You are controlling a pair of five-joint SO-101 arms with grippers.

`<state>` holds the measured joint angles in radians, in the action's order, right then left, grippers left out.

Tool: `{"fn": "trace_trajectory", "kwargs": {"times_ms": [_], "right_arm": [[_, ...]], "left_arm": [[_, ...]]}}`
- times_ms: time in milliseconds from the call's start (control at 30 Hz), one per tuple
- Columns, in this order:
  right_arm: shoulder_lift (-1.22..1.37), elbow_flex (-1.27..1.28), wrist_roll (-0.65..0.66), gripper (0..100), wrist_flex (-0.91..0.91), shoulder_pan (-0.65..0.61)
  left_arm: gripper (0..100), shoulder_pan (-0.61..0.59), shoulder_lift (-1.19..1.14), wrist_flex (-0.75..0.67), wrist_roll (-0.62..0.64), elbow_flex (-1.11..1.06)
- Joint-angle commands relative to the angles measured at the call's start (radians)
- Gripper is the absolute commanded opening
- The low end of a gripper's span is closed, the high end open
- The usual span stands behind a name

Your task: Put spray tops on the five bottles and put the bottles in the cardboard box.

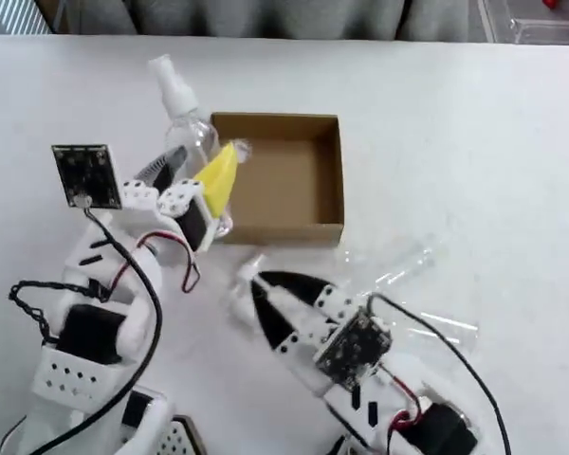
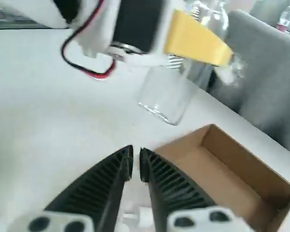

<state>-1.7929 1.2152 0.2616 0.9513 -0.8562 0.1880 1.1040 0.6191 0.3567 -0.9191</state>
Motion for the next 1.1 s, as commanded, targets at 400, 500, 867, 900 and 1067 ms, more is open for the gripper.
{"fn": "trace_trajectory", "kwargs": {"times_ms": [400,500,867,900,1067], "right_arm": [[0.012,0.118,-0.201,21.3,-0.308,-0.048],[0.013,0.120,-0.292,23.2,-0.328,-0.048],[0.012,0.149,-0.399,23.4,-0.341,-0.174],[0.012,0.149,-0.399,23.4,-0.341,-0.174],[0.012,0.152,-0.397,23.4,-0.331,-0.176]], "left_arm": [[2,0.059,0.400,0.123,0.012,-0.083],[2,0.093,0.447,0.123,0.012,-0.115],[2,0.185,0.561,0.054,0.009,-0.233],[2,0.189,0.565,0.058,-0.008,-0.233],[2,0.206,0.604,0.146,-0.114,-0.203]]}}
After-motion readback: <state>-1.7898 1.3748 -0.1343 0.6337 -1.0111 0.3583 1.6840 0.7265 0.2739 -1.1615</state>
